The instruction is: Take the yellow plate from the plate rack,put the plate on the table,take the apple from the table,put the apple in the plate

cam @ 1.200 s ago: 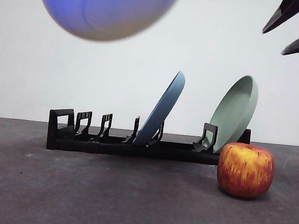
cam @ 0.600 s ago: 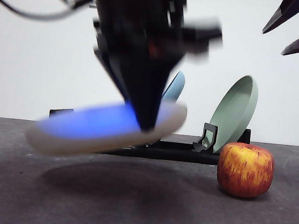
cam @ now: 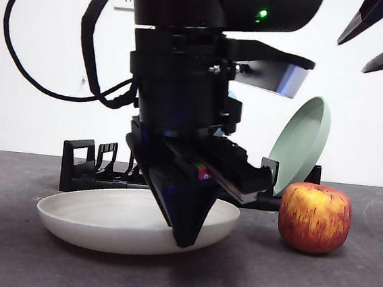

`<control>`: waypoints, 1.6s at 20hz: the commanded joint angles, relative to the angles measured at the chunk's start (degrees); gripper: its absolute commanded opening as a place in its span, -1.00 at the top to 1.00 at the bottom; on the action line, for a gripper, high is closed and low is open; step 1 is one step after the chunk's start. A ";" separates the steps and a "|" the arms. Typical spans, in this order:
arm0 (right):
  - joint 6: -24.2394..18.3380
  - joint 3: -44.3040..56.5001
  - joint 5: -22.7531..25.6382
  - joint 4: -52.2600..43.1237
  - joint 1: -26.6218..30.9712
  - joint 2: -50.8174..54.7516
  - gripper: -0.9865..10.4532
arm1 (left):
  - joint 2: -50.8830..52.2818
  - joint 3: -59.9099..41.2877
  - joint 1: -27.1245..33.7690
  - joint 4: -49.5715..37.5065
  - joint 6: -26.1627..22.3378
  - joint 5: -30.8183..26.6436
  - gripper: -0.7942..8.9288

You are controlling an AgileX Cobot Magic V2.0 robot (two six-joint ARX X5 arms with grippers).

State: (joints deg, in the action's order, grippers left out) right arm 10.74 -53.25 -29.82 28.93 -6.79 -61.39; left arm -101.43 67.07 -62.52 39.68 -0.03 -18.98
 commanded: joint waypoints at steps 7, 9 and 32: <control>-6.25 -0.28 9.60 2.47 -8.37 -0.37 -0.11 | 18.29 -0.26 0.50 -2.82 2.71 -1.31 0.15; -7.89 -0.28 14.86 4.37 -12.24 -1.55 -0.11 | 26.53 -0.26 0.98 -3.52 3.02 -2.49 0.15; -8.57 -0.76 26.80 3.34 -20.65 -31.80 0.85 | 62.14 -0.26 2.25 0.87 2.97 -25.77 0.15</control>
State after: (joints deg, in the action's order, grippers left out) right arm 1.72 -53.56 -2.94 32.42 -27.18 -93.45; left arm -39.35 67.07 -60.38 40.71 2.63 -44.49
